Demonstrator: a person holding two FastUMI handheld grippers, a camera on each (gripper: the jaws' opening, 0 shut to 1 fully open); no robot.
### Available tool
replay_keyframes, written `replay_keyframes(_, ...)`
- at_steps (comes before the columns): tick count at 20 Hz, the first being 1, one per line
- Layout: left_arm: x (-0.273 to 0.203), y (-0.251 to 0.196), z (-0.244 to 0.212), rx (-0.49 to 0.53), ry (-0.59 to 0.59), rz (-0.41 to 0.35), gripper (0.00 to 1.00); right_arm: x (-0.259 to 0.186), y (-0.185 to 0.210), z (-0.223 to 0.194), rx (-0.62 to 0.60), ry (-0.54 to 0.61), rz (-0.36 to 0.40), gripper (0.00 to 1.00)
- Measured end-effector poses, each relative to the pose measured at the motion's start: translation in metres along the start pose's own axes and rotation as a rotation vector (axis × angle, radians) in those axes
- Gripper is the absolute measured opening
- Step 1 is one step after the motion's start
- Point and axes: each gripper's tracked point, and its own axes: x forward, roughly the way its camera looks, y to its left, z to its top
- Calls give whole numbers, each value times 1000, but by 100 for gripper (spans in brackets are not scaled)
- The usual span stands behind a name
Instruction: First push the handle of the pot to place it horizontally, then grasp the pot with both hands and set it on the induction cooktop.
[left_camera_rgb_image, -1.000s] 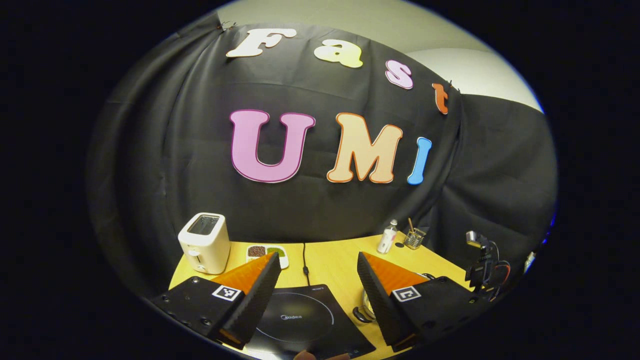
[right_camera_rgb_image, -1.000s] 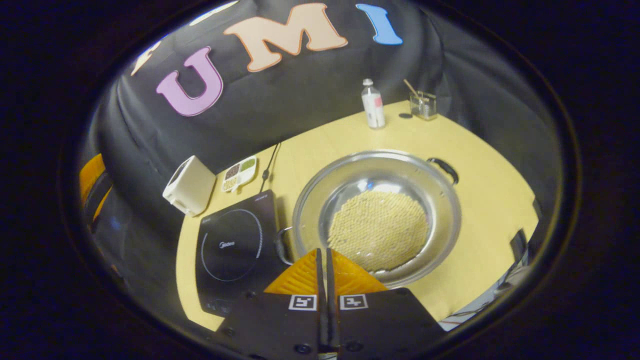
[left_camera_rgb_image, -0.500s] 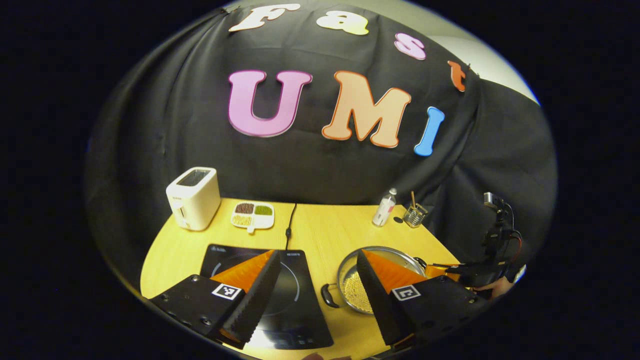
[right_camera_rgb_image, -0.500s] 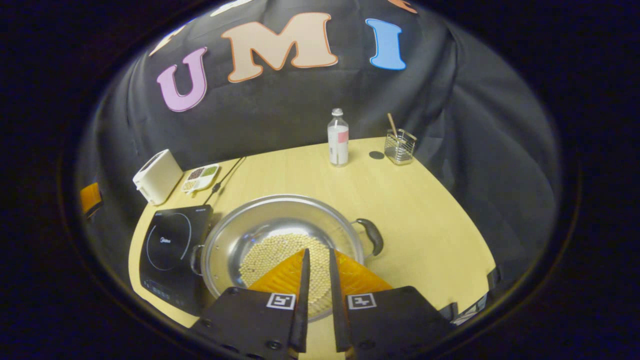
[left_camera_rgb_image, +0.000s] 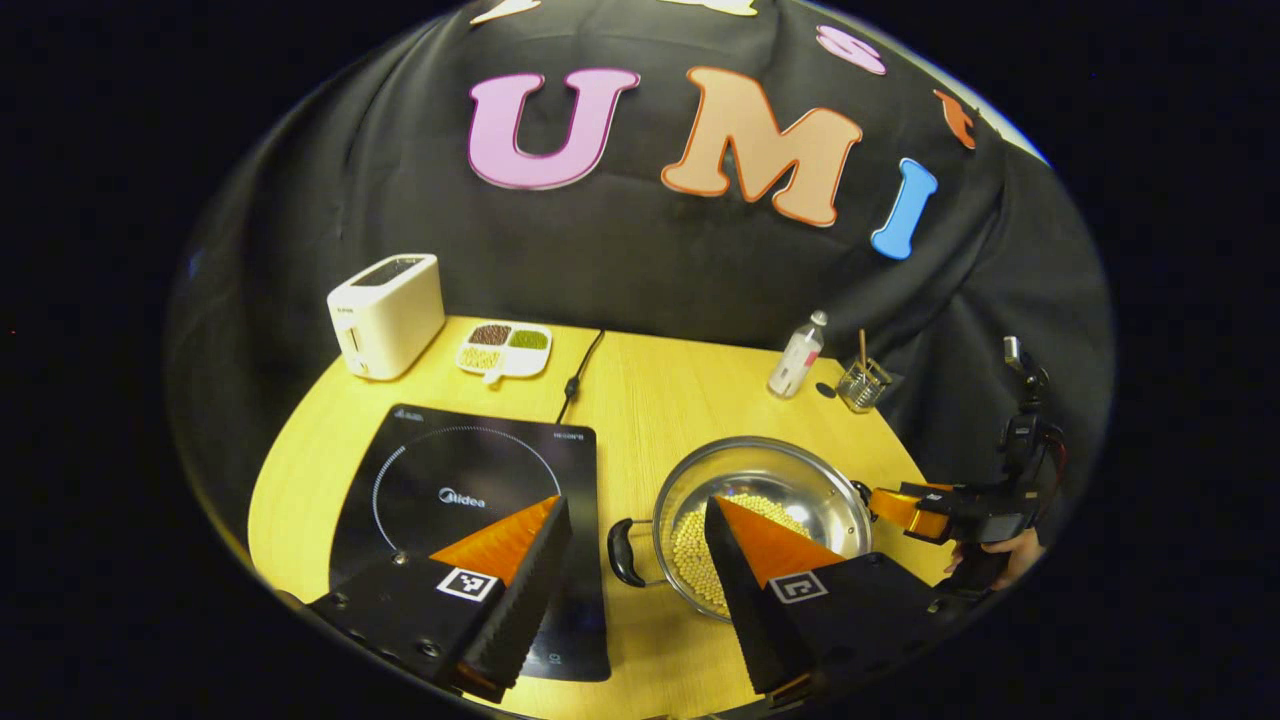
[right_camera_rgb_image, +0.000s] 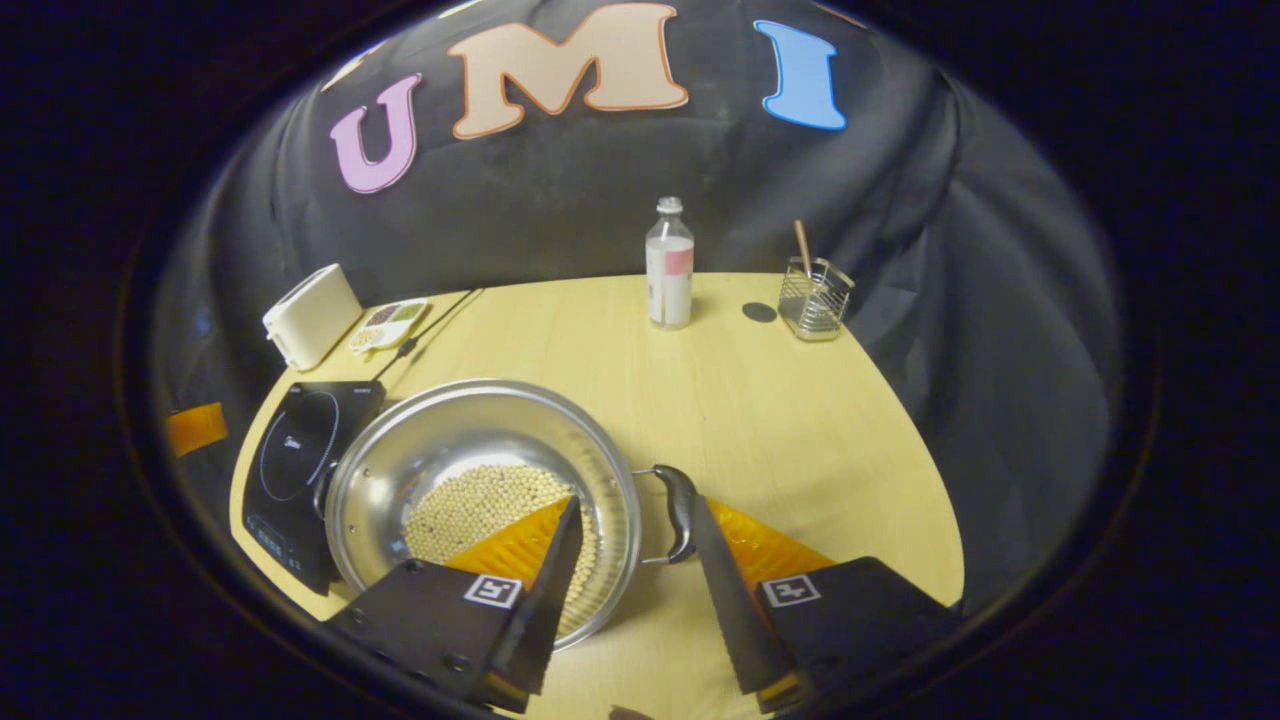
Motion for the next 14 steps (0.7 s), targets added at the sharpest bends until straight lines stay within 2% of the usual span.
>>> replay_keyframes(3,21,-2,-23,-21,85,4,84,13,-8,-3,-28,14,-21,77)
replay_keyframes(8,52,-2,-49,19,170,10,84,32,-10,-13,-52,55,-3,85)
replay_keyframes(14,69,5,-67,-11,232,33,84,45,-9,-25,-59,96,17,85)
